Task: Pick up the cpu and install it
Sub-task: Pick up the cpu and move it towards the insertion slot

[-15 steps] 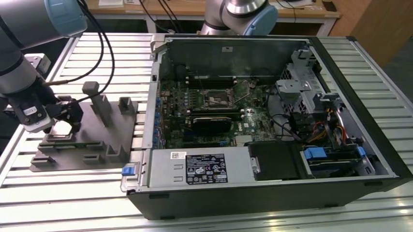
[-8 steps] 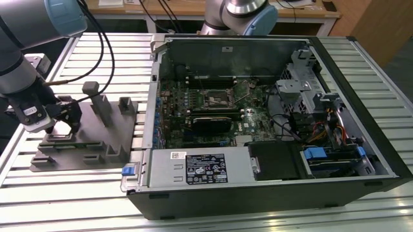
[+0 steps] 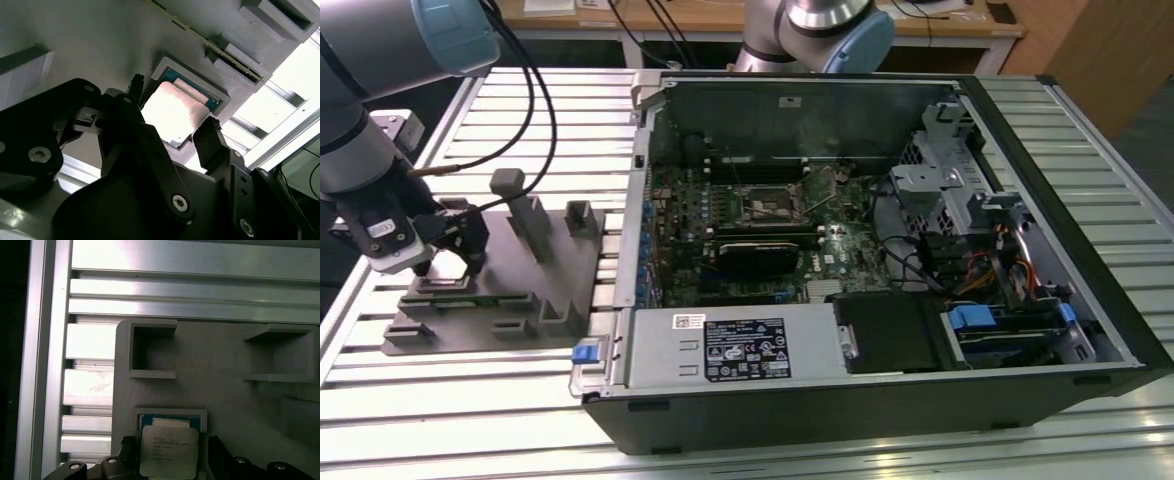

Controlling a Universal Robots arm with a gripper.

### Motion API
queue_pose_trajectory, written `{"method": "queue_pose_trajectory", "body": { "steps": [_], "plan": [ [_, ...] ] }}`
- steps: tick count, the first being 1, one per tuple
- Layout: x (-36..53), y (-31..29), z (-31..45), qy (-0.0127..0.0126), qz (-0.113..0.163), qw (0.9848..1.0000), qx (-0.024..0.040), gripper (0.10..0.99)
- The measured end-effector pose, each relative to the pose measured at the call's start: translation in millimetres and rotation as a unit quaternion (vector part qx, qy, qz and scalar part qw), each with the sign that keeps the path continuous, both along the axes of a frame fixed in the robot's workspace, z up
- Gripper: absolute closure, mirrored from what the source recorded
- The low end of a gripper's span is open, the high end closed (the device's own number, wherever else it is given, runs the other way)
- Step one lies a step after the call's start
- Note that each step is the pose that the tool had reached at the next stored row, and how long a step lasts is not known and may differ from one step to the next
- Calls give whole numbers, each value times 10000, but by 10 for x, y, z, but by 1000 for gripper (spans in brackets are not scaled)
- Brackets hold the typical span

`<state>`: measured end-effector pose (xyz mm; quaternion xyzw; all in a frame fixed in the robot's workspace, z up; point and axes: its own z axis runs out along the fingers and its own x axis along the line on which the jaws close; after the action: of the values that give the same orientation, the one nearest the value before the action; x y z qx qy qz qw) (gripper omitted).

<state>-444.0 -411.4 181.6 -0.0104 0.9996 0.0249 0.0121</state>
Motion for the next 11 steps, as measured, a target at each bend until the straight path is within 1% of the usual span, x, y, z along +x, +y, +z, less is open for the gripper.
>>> {"method": "queue_pose_trajectory", "body": {
  "steps": [3, 4, 5, 7, 8, 11],
  "plan": [
    [0, 0, 1, 1, 0, 10000, -1, 404],
    [0, 0, 2, 1, 0, 10000, -1, 420],
    [0, 0, 1, 1, 0, 10000, 0, 482],
    [-1, 0, 2, 2, 0, 10000, -1, 482],
    [0, 0, 2, 1, 0, 10000, -1, 541],
    [0, 0, 4, 0, 0, 10000, 0, 541]
  ]
}}
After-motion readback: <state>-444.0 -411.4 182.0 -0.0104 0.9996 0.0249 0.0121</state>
